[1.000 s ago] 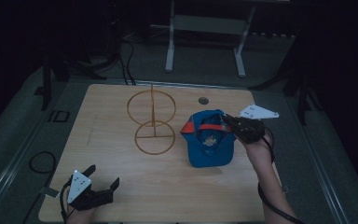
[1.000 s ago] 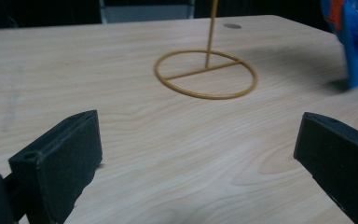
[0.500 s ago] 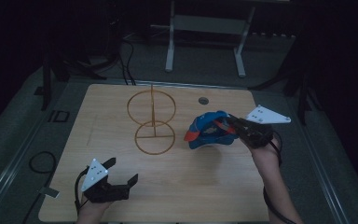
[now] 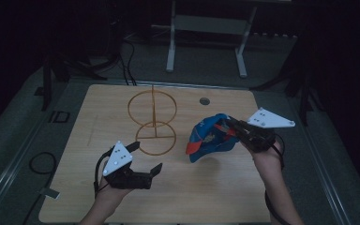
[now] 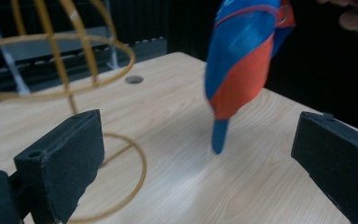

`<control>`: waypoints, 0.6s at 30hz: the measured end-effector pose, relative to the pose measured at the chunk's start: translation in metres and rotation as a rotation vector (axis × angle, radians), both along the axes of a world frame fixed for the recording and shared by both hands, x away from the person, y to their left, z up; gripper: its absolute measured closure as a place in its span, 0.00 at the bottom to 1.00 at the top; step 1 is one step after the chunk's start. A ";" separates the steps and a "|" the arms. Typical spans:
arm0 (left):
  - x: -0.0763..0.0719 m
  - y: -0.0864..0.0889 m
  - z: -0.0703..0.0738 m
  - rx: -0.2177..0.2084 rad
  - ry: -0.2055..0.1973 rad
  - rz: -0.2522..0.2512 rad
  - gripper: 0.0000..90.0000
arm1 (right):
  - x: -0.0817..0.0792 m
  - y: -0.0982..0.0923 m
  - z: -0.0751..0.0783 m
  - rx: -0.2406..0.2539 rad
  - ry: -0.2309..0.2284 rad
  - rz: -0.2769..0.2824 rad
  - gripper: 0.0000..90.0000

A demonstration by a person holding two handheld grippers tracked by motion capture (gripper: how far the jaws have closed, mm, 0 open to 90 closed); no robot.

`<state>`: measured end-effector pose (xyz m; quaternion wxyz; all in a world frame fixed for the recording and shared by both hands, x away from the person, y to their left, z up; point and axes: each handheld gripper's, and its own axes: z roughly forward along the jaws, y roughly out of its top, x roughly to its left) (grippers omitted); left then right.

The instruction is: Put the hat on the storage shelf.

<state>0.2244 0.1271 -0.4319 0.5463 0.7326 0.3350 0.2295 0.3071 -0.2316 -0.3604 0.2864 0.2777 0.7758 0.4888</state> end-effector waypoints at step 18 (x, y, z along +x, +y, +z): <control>0.041 -0.077 0.037 0.100 -0.080 -0.085 0.09 | 0.000 0.014 -0.002 0.007 0.019 0.030 1.00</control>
